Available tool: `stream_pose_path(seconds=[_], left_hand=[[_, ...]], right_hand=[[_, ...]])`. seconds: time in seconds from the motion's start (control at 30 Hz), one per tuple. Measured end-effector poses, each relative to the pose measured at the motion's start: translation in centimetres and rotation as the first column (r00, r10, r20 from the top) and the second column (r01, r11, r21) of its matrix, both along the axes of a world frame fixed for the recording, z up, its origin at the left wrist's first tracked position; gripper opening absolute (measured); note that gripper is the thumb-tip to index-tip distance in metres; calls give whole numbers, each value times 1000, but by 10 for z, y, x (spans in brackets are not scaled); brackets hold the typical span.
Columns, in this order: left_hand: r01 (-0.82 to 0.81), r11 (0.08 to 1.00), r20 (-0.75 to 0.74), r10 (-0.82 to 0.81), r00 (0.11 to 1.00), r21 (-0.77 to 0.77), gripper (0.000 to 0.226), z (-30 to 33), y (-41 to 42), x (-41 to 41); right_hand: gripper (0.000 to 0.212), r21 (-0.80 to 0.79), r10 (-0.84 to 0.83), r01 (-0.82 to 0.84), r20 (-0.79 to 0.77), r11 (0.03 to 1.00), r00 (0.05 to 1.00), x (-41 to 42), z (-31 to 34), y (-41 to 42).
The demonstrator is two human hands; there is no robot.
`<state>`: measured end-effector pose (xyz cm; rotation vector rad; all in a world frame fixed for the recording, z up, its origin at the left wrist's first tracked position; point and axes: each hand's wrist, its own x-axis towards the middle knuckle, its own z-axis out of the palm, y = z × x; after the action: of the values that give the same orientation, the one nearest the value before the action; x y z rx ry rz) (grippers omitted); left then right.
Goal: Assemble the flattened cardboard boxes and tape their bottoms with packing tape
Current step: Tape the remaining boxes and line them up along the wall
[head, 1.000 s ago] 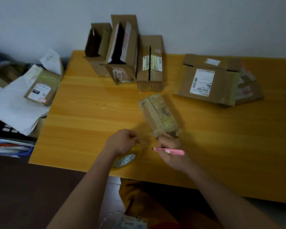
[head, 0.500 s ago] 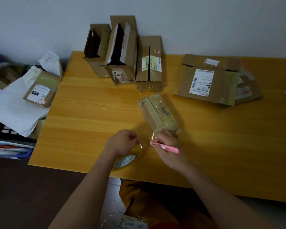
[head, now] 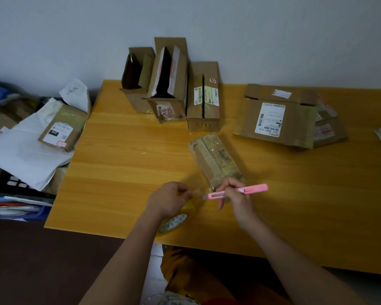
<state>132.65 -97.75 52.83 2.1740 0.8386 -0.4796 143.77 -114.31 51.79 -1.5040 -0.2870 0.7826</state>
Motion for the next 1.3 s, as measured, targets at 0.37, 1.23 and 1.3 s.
stream_pose_path(seconds=[0.37,1.23,1.3], left_hand=[[40,999,-3,-40,999,-29,15,-4,9,2],[-182,944,213,245,946,-275,26,40,85,-71],[-141,963,218,191,957,-228,40,42,98,-80]], right_hand=[[8,-160,165,-141,153,977,974,-7,-1,9],[31,-120,303,-282,219,952,928,-57,28,121],[30,-69,271,-262,237,963,933,-66,24,135]])
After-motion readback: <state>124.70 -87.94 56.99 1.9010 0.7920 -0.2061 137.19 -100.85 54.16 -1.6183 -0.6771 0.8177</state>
